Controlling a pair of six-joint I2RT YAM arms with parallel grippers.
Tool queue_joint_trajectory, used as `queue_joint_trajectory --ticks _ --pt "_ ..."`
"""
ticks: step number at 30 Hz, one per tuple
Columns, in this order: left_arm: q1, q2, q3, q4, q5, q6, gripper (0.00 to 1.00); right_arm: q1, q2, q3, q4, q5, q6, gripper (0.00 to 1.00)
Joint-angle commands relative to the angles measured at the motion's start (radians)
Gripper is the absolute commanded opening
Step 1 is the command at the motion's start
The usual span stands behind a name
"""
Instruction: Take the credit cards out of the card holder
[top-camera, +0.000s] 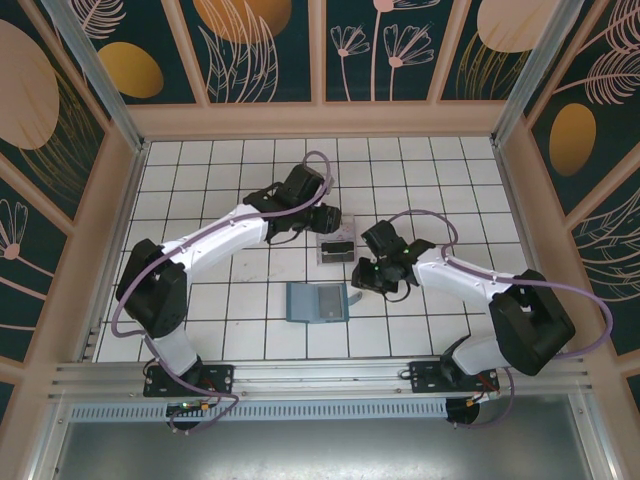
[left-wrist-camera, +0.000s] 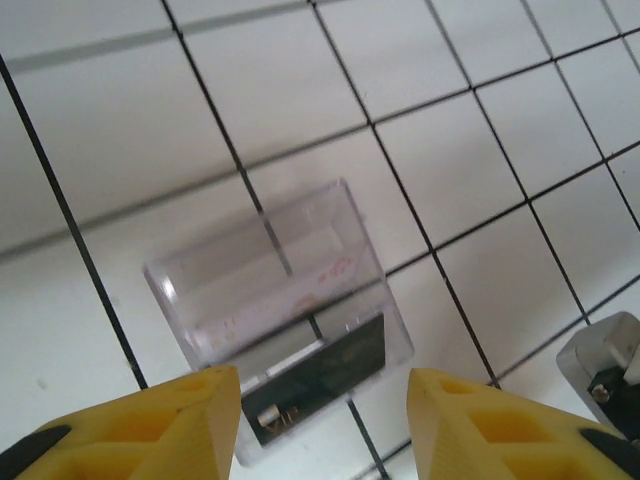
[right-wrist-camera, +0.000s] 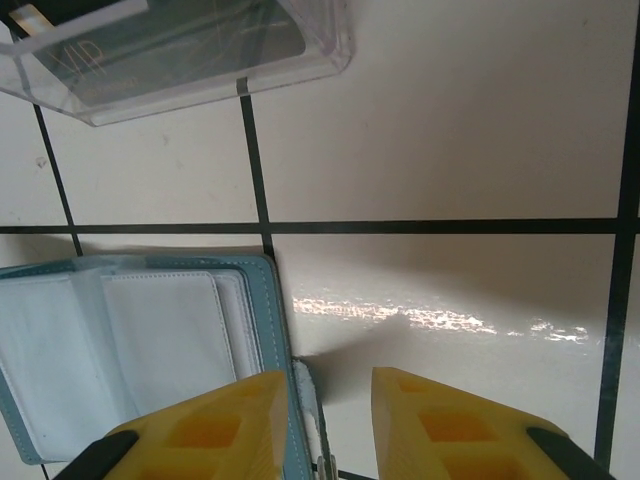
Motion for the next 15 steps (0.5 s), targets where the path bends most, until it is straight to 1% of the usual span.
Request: queue_joint_trajectory --ticks 1,4,9,15 --pt "-0.001 -0.022 -0.065 0.000 0.082 -0.202 0.48 0.011 0.001 -0.025 0.020 -0.024 -0.013 0.27" --pt "-0.039 -0.076 -0.142 0.007 0.048 -0.253 0.47 0.018 -0.002 -0.037 0.033 -0.037 -0.016 0.26" --pt "-0.125 -0.098 -0.186 -0.049 -0.019 -0.323 0.48 0.043 0.003 -0.051 0.039 -0.034 -0.017 0.24" --pt "-0.230 -0.121 -0.249 -0.103 -0.090 -0.418 0.47 0.057 -0.041 -0.099 0.070 -0.019 -0.002 0.15"
